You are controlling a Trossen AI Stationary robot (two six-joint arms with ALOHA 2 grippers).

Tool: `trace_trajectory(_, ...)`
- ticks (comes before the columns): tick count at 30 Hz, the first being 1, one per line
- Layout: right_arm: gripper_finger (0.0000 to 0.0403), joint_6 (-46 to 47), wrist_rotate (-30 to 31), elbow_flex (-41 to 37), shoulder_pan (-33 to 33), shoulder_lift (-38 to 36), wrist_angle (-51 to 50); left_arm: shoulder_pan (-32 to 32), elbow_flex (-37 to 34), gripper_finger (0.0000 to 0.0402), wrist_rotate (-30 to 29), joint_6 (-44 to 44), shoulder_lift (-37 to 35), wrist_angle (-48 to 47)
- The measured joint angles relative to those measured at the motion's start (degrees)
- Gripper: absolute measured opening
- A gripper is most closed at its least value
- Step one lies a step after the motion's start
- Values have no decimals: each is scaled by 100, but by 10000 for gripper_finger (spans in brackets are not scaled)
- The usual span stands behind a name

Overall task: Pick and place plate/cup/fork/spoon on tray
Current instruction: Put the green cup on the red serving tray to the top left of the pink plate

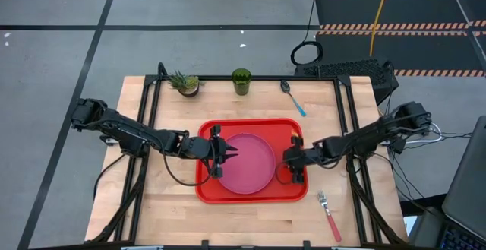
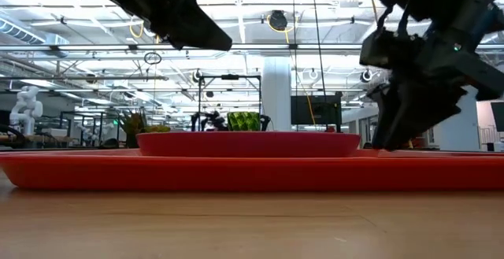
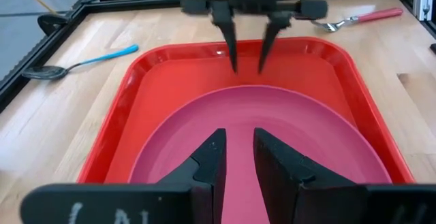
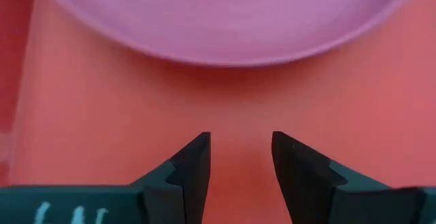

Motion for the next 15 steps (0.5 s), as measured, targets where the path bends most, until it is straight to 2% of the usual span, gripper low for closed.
trace_trajectory(2,148,-120,451,-2,-3,-322,-168,0,0,78,-2,5,0,-24)
trace_trajectory(6,148,-577,1161,0,-123,-1014,263,44,0,78,-2,77,-67,-20)
trace_trajectory(10,148,-876,1149,152,-412,-1355,293,114,4,78,-48,154,-278,-15)
trace_trajectory(15,148,-1202,1136,717,-790,-1211,37,279,4,78,-22,469,-608,556)
